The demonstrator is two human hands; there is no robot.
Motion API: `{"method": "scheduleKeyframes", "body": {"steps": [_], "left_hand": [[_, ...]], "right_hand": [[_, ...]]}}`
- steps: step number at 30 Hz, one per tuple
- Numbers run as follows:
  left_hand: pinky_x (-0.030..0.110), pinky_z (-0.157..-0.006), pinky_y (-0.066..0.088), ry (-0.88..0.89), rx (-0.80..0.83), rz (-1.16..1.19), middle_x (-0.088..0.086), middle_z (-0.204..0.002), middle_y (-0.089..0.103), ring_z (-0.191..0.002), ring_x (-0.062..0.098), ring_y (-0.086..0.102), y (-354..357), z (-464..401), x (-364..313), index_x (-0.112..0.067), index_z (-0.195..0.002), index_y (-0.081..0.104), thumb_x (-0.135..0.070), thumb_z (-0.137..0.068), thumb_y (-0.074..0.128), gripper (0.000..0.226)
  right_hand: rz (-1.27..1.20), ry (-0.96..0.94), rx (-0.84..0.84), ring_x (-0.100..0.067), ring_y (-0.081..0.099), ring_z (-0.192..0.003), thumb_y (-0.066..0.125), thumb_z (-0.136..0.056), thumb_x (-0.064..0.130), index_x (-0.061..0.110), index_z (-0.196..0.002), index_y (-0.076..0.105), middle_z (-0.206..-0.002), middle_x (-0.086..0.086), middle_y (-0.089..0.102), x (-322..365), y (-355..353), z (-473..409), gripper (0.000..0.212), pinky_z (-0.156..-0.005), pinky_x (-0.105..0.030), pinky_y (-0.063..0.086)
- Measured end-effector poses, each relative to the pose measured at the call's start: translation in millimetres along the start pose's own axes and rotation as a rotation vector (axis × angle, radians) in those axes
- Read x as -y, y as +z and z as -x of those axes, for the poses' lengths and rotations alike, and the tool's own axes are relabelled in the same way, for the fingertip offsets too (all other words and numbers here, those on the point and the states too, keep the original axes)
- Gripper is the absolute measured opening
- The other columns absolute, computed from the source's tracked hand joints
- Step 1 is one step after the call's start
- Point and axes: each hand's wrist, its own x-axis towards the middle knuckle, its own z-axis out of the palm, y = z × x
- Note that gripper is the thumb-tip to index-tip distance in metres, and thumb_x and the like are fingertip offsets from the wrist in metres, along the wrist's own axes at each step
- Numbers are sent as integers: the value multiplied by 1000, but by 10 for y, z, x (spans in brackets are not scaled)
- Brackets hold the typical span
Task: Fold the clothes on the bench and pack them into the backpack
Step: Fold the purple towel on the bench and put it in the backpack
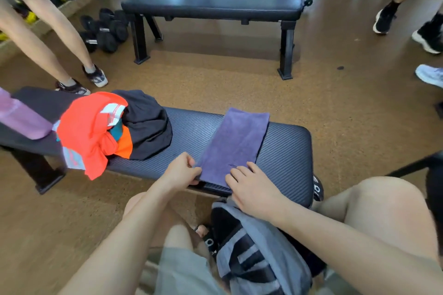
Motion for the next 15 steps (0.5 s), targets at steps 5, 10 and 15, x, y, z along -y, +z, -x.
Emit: {"method": "scheduleKeyframes", "body": {"steps": [5, 10, 15], "left_hand": [[30, -57, 58, 62, 103, 73, 10, -73, 51, -66, 21, 51, 90, 229, -106, -12, -97, 44, -2, -91, 57, 18], [20, -54, 54, 10, 150, 201, 9, -79, 57, -64, 14, 56, 338, 435, -102, -5, -90, 59, 0, -95, 55, 8], [23, -70, 55, -157, 235, 600, 4, -78, 56, -68, 12, 55, 320, 483, -100, -1, -100, 63, -6, -99, 59, 6]], "right_hand": [[79, -48, 5, -30, 59, -87, 38, -91, 27, 11, -107, 58, -93, -5, 62, -174, -15, 255, 31, -102, -49, 42], [39, -31, 10, -31, 55, -98, 49, -86, 32, 8, -125, 51, -107, -8, 58, -195, -69, 407, 46, -101, -48, 41], [-18, 12, 8, -29, 53, -111, 61, -80, 34, 10, -140, 40, -122, -8, 54, -82, -39, 370, 68, -104, -49, 40]]}}
